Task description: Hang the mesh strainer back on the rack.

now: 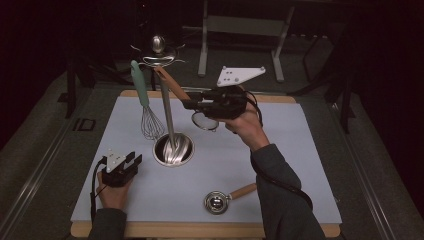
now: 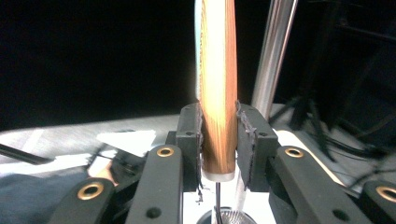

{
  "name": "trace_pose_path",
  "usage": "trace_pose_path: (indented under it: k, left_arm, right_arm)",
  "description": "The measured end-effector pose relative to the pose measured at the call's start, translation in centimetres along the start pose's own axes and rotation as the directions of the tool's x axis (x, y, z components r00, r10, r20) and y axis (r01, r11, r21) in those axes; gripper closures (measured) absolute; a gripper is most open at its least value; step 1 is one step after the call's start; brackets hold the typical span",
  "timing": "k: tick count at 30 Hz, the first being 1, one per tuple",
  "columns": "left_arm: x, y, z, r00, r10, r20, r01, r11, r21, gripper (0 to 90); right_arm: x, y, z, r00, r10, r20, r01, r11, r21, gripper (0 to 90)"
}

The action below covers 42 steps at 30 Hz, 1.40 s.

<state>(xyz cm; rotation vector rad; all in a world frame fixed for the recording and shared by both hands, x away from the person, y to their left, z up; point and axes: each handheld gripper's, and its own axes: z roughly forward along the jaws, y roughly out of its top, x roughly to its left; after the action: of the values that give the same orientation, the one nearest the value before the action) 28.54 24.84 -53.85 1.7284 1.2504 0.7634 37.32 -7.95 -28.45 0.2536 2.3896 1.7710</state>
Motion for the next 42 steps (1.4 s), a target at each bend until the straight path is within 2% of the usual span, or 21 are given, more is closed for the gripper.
trace_pose_path:
  k: [3, 6, 10, 13, 21, 33, 42]
  left_arm:
    - [0.0, 0.0, 0.0, 1.0, 0.0, -0.001, 0.0, 1.0, 0.0, 67.8]
    - [0.0, 0.0, 0.0, 1.0, -0.001, 0.0, 0.001, 1.0, 0.0, 67.8]
    - [0.0, 0.0, 0.0, 1.0, -0.001, 0.0, 0.001, 1.0, -0.001, 67.7]
    - [0.0, 0.0, 0.0, 1.0, -0.002, 0.0, 0.002, 1.0, -0.001, 67.7]
    - [0.0, 0.0, 0.0, 1.0, 0.0, 0.0, 0.0, 1.0, 0.0, 67.6]
    - [0.0, 0.0, 0.0, 1.0, -0.002, -0.003, 0.002, 1.0, -0.001, 67.6]
    - [0.0, 0.0, 0.0, 1.0, -0.003, -0.004, 0.003, 1.0, -0.003, 67.6]
  right_arm:
    - [0.5, 0.1, 0.6, 0.9984, -0.035, 0.044, 0.033, 0.999, 0.03, 71.9]
    - [1.0, 0.2, 1.1, 0.9922, -0.075, 0.099, 0.07, 0.996, 0.062, 71.6]
    - [1.4, 0.3, 1.7, 0.9848, -0.102, 0.141, 0.092, 0.993, 0.079, 71.4]
    - [1.5, 0.3, 2.0, 0.9818, -0.11, 0.155, 0.097, 0.992, 0.086, 71.2]
    - [1.7, 0.1, 2.6, 0.9819, -0.097, 0.163, 0.086, 0.994, 0.073, 70.7]
    - [2.0, 0.1, 3.3, 0.9858, -0.094, 0.139, 0.083, 0.993, 0.082, 69.2]
    - [2.4, 0.2, 3.0, 0.9881, -0.1, 0.117, 0.091, 0.993, 0.082, 68.0]
